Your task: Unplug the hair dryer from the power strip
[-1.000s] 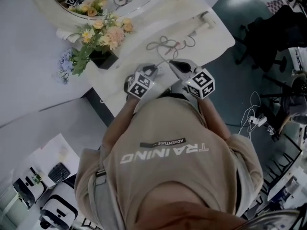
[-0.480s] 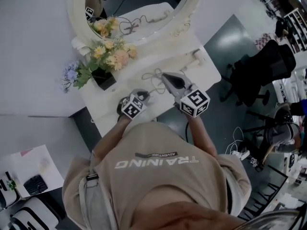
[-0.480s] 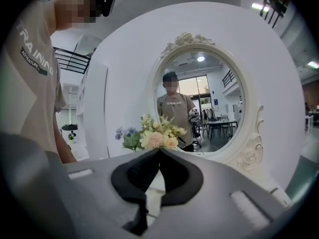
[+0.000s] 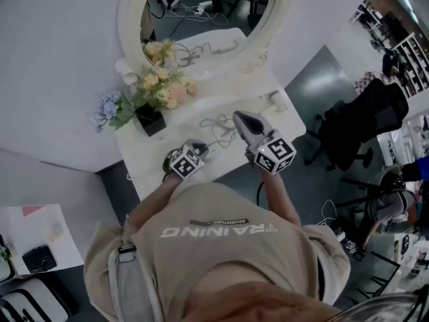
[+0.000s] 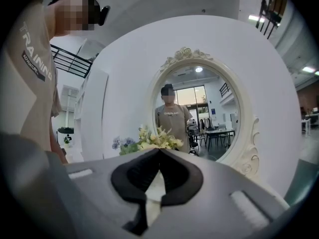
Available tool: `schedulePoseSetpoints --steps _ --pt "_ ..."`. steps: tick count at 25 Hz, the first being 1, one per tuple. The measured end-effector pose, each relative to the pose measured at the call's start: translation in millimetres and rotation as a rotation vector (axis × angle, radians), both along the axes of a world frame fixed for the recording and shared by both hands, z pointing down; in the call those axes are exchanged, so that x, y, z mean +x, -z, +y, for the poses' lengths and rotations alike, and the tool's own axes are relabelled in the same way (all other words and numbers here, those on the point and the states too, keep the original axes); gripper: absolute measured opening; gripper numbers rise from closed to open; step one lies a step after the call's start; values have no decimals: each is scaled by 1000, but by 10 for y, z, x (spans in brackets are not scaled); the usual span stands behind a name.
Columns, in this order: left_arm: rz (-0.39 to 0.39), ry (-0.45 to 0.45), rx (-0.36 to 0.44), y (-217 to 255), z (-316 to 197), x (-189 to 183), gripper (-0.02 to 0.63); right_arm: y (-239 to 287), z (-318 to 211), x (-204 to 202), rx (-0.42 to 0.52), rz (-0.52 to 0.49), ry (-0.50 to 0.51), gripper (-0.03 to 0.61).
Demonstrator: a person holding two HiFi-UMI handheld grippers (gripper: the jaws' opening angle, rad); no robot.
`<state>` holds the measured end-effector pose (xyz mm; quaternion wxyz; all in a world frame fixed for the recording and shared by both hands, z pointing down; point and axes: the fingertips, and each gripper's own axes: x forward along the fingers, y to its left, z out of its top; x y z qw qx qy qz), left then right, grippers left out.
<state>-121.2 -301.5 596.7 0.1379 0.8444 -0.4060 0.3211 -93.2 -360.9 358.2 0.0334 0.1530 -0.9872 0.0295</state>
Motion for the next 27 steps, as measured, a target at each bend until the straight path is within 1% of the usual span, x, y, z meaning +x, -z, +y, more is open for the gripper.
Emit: schedulePoseSetpoints --steps 4,12,19,27 --pt "0 -3 -6 -14 54 -2 60 2 64 26 -10 -4 4 3" --pt "17 15 -14 -56 56 -42 61 76 86 116 1 -8 -1 3" --pt "27 22 -18 -90 88 -65 61 44 129 71 7 0 21 3" --pt "8 7 -22 -192 16 -92 60 -86 105 24 -2 8 27 3"
